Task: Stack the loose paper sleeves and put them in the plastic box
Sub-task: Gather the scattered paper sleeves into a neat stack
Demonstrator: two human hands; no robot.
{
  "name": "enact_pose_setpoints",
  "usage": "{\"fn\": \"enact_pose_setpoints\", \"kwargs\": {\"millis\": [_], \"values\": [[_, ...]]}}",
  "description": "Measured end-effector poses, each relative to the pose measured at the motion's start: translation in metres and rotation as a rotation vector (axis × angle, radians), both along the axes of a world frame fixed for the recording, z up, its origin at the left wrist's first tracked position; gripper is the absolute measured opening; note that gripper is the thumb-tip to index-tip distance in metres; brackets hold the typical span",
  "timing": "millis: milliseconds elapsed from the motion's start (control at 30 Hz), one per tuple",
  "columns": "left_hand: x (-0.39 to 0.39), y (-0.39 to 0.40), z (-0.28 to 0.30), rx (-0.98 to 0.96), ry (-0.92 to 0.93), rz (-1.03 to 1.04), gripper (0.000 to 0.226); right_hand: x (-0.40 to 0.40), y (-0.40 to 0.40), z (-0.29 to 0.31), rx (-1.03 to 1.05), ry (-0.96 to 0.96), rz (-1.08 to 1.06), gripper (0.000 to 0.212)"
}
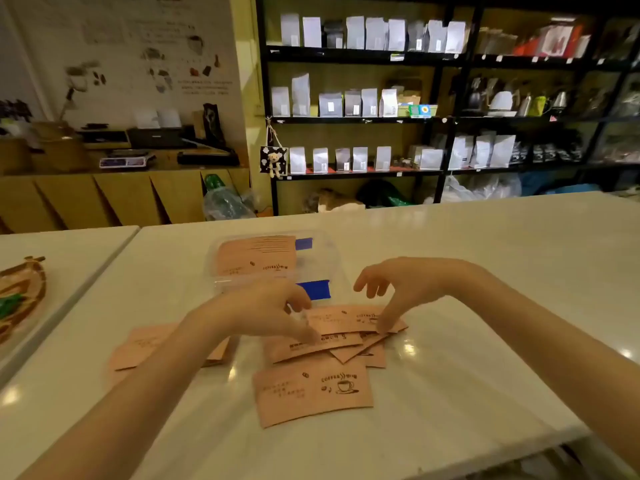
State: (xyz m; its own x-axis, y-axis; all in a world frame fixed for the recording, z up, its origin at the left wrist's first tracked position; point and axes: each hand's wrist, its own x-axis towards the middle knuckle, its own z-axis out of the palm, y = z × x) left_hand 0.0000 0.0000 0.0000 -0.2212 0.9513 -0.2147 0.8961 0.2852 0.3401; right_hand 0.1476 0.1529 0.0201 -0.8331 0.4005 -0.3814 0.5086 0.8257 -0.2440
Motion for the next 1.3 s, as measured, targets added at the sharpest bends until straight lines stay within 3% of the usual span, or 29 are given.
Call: {"fn": "enact_pose_setpoints", "kwargs": {"millis": [500, 967, 1300], "values": [[-0.002, -0.017, -0.035, 0.127, -0.118, 0.134, 0.067, -0.017, -0.001, -0.030, 0.069, 0.004, 0.022, 0.065], [-0.025, -0.059, -0.021, 0.253, -0.110, 0.159, 0.070, -0.015, 0.007, -0.003, -0.023, -0.062, 0.050, 0.061], [-0.081, -0.134, -0.022, 0.399, -0.139, 0.401, 0.071, -0.054, -0.053, 0.028, -0.098, 0.235, 0.323, 0.053]]}}
